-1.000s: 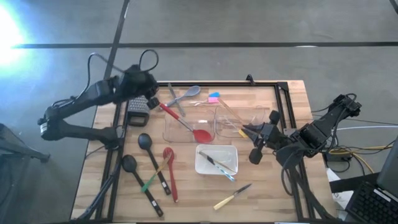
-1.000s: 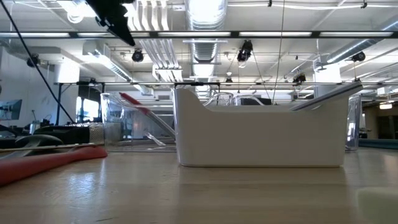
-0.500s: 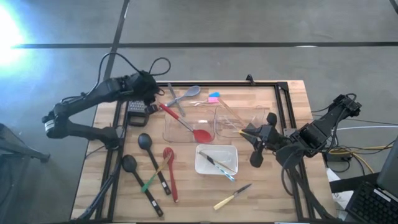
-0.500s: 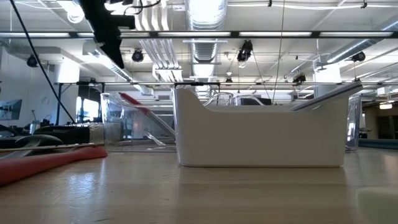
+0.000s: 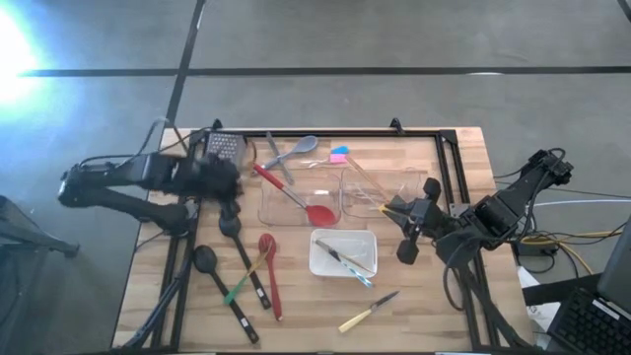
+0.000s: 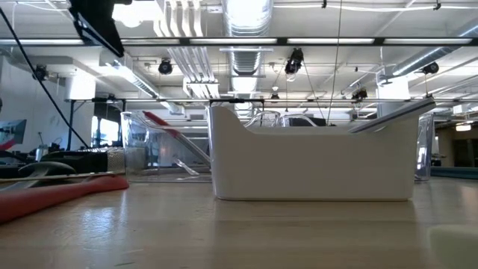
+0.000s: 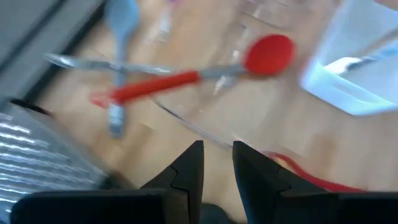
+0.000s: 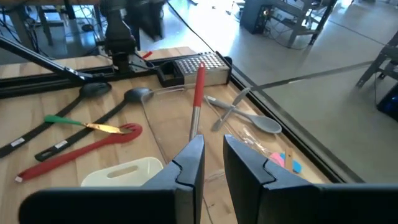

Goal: Pick & Place Kitchen Items
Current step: Put the green table knife into the white bin

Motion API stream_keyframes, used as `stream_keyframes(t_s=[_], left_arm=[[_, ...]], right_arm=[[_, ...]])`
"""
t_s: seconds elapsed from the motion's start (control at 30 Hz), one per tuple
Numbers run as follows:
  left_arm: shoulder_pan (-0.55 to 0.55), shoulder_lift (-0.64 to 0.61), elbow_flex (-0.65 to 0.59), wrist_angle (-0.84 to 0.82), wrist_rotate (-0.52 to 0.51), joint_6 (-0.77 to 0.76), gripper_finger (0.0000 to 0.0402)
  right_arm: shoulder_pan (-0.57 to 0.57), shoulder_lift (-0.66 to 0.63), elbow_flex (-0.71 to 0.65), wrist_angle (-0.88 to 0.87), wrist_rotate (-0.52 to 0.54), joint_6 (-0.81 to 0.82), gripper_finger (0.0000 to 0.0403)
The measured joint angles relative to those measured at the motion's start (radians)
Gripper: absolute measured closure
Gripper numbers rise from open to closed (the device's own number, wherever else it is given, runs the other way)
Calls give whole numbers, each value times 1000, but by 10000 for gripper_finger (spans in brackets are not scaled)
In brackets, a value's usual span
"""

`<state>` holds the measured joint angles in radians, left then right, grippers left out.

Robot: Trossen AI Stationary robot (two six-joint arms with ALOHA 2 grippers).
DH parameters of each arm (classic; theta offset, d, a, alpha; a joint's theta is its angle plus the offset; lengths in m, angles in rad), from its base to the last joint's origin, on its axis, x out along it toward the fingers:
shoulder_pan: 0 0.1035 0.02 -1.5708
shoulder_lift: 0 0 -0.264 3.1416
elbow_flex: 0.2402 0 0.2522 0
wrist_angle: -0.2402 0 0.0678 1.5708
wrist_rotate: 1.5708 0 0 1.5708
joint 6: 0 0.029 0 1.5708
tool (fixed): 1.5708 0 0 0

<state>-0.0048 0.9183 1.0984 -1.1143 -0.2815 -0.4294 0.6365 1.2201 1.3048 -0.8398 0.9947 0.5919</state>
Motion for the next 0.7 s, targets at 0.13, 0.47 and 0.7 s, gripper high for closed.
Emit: stream_keyframes(t_s=[0.13, 0.47, 0.7], left_arm=[[-237, 7, -44, -4, -38, -276, 313], [-594, 95, -118, -56, -72, -798, 313], [-652, 158, -180, -3, -29, -852, 312]], right_arm=[[0, 0, 0, -2, 2, -13, 351], [0, 0, 0, -2, 3, -26, 351], [0, 0, 0, -1, 3, -19, 351]])
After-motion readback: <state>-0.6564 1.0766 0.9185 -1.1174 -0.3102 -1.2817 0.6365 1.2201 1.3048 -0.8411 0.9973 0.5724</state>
